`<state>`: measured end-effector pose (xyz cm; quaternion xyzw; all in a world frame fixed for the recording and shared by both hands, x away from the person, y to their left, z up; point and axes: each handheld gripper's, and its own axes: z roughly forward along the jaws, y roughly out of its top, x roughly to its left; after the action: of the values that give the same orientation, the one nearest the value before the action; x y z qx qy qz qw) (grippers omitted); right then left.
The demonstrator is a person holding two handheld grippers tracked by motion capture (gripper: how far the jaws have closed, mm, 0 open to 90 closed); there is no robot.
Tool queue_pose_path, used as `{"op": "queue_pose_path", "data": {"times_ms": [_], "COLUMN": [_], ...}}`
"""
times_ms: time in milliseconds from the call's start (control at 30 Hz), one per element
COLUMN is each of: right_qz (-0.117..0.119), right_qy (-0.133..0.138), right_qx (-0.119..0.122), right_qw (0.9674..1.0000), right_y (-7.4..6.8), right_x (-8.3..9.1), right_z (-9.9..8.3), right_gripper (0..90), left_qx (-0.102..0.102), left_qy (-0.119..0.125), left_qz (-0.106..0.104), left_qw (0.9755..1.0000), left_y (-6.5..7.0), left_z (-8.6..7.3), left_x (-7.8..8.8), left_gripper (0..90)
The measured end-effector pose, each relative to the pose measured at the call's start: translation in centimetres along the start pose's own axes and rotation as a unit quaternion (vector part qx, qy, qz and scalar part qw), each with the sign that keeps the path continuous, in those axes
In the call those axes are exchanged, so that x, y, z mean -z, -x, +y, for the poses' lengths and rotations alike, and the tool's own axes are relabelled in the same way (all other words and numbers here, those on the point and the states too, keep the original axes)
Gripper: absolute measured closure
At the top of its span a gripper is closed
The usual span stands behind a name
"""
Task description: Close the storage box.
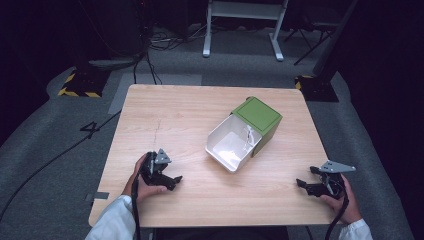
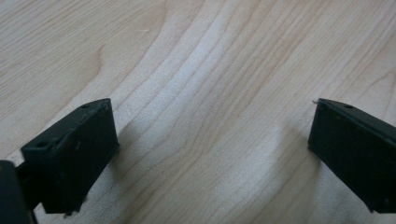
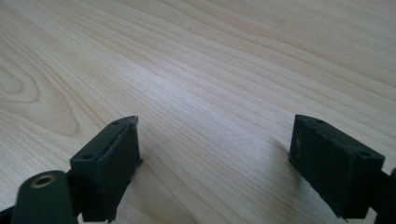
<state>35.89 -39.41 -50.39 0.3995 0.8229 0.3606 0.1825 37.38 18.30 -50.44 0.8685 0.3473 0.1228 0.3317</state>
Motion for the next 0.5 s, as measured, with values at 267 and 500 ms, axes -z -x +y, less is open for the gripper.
{"op": "queue_pose_path", "data": {"times_ms": [267,500], "right_qz": [0.001,0.002], "right_qy": [0.0,0.0], "right_qx": [0.0,-0.001], "right_qw": [1.0,1.0], "right_y": [0.0,0.0], "right_x": [0.0,0.0], "right_z": [0.0,0.0], "right_gripper": [16.1,16.1], "left_qx": [-0.032,-0.057], "left_qy": [0.001,0.02], "left_qz": [-0.026,-0.058], "left_qw": [0.9992,0.9965], "left_y": [1.1,2.6], "left_z": [0.9,2.7], "left_x": [0.3,0.4], "left_gripper": [15.8,18.4]}}
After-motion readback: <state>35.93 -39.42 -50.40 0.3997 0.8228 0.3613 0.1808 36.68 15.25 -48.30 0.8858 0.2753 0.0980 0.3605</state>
